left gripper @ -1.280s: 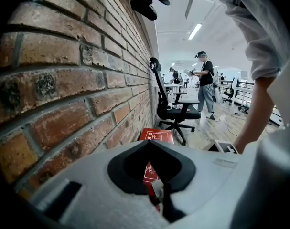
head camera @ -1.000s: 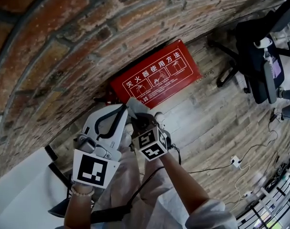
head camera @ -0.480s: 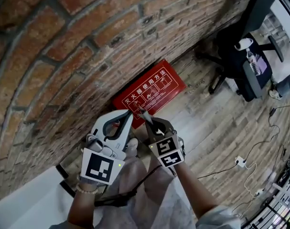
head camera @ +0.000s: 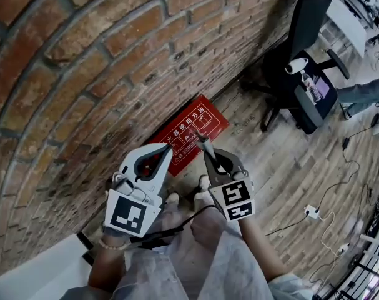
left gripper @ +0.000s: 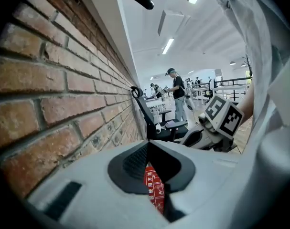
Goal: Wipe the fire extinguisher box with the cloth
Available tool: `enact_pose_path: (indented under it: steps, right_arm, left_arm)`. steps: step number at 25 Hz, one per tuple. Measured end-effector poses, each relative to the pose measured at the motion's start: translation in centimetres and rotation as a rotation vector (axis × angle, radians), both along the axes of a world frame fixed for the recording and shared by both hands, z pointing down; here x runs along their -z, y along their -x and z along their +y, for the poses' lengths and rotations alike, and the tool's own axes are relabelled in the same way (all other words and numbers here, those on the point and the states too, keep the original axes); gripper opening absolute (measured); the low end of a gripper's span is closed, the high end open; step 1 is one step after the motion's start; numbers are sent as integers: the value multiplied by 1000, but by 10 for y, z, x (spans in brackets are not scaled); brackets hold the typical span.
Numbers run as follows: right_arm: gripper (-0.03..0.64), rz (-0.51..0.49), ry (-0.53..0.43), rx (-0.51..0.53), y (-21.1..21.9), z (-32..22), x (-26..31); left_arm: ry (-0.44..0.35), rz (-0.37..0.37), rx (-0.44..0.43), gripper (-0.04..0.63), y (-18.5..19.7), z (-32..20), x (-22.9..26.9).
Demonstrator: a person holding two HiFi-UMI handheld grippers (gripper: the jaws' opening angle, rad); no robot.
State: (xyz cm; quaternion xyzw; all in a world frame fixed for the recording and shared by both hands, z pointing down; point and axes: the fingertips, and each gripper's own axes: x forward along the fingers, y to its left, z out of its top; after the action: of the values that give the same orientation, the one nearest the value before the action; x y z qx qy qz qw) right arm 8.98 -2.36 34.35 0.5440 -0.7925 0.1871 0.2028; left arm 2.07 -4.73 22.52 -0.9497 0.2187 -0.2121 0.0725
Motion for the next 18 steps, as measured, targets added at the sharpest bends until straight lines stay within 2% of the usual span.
enact_pose_path:
  steps: [8, 18]
  right_arm:
    - [18, 17, -110, -66, -22, 6, 70]
    - [18, 42, -209, -91, -27, 7, 124]
  left_arm:
    - [-53, 45, -5, -3, 6, 8, 43]
    - [-79, 73, 7, -3, 15, 10, 64]
